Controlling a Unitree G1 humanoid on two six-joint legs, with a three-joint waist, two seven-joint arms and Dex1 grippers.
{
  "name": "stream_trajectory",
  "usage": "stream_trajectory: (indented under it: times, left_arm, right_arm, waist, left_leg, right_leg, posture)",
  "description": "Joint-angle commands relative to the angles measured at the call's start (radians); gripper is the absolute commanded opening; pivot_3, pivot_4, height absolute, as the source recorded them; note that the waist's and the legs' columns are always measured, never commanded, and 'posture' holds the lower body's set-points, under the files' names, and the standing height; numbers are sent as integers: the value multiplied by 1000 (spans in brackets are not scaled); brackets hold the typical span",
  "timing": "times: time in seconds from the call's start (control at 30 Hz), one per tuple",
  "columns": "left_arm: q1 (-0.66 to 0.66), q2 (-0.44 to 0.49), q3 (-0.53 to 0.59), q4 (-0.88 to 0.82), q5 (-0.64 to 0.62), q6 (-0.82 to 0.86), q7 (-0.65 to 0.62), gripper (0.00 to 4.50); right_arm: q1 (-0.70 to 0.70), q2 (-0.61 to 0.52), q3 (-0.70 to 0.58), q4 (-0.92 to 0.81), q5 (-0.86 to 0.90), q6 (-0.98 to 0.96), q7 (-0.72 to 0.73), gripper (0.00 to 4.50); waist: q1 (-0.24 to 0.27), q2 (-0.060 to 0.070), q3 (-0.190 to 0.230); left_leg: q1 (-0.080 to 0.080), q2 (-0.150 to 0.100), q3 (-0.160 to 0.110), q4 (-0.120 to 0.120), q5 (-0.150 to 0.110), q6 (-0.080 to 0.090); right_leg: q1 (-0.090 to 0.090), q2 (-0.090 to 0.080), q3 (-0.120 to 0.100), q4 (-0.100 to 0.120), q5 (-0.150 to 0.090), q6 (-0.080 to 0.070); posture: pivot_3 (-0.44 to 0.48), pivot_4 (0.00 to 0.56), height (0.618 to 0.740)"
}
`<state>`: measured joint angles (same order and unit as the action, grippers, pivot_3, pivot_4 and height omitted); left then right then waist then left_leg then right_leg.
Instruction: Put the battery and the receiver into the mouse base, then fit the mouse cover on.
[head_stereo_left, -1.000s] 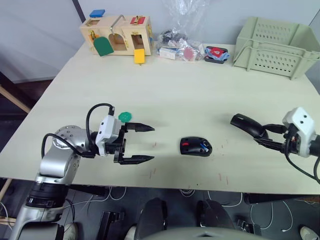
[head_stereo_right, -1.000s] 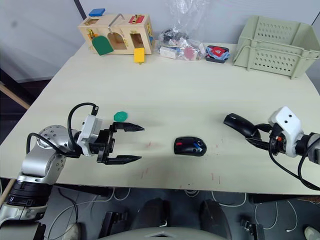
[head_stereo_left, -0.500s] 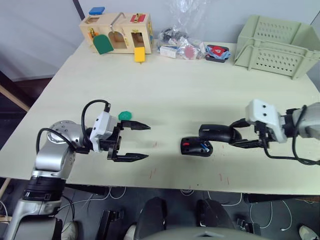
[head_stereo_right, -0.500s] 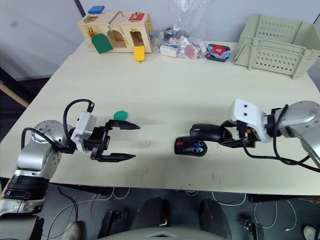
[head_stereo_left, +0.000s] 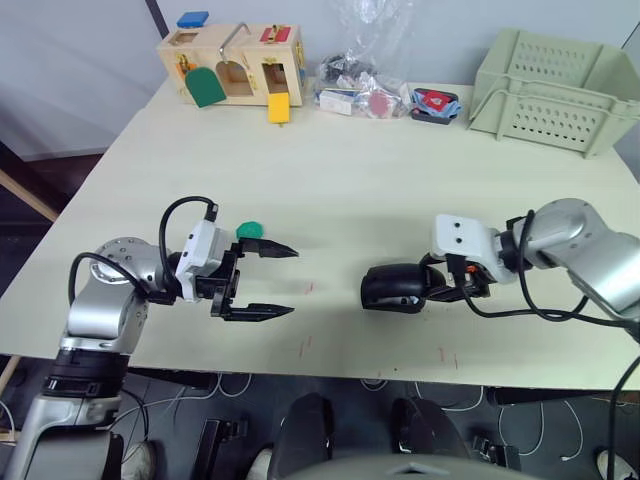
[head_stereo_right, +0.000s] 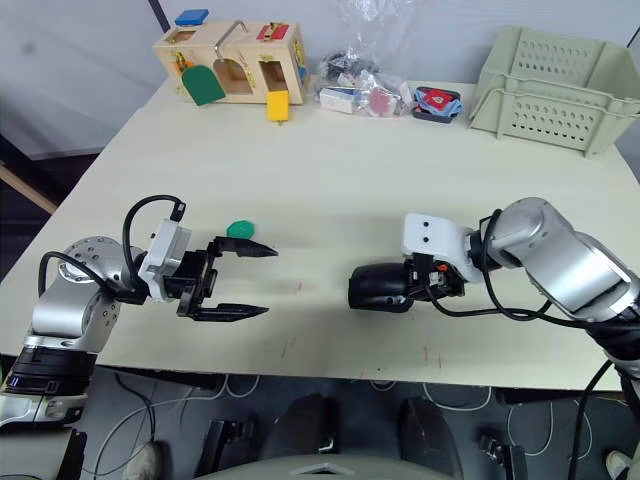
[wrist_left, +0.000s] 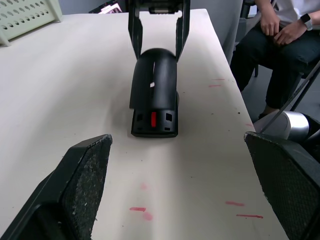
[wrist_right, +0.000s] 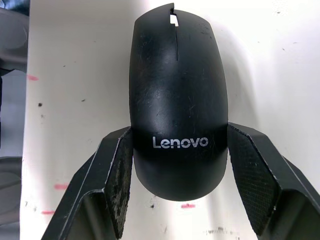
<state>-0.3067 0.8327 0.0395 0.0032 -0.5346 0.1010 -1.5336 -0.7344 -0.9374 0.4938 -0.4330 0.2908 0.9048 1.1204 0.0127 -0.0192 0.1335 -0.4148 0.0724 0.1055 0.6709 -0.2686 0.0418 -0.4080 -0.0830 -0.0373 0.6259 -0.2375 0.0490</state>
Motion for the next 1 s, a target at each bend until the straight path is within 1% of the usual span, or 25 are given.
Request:
stream_trajectory:
  times: [0.03, 0.2, 0.43, 0.67, 0.83, 1.0]
  left_arm:
    - [-12, 13, 20, -23, -16, -8, -27, 4500]
    - [-14, 12, 22, -21, -15, -9, -23, 4500]
    - [-11, 13, 22, -23, -14, -9, -21, 4500]
    - [-7, 16, 22, -23, -11, -9, -22, 4500]
    - [-3, 15, 22, -24, -10, -10, -19, 4500]
    - [3, 13, 22, -24, -11, -11, -20, 4500]
  right_arm:
    - [-27, 7, 15, -7, -39, 8, -1, 2585]
    - [-38, 42, 68, 10, -92, 10, -13, 2585]
    - [-42, 85, 102, 25, -130, 30, -19, 2585]
    - [-41, 107, 111, 36, -153, 56, -20, 2585]
    - [-37, 103, 116, 18, -154, 99, -16, 2585]
    - [-46, 115, 93, -33, -127, 193, -37, 2585]
  waist:
    - [0, 0, 0]
    - [-1, -1, 0]
    - [-1, -1, 0]
    - [-2, -1, -1]
    - [-1, -1, -1]
    - [-1, -1, -1]
  left_leg:
    - [0, 0, 0, 0, 0, 0]
    - [0, 0, 4, 0, 0, 0]
    - [0, 0, 5, 0, 1, -1]
    - [0, 1, 5, 1, 1, -1]
    - [0, 1, 4, 1, 1, -1]
    - [0, 1, 5, 1, 1, -1]
  right_leg:
    - [0, 0, 0, 0, 0, 0]
    - [0, 0, 0, 0, 0, 0]
    - [0, 1, 0, 0, 0, 1]
    - [0, 1, 0, 1, 1, 1]
    - [0, 2, 0, 1, 1, 1]
    - [0, 1, 0, 1, 1, 1]
  posture:
    - [0, 150, 740]
    - [0, 150, 740]
    - [0, 150, 740]
    - [0, 150, 740]
    - [0, 150, 740]
    - [0, 150, 740]
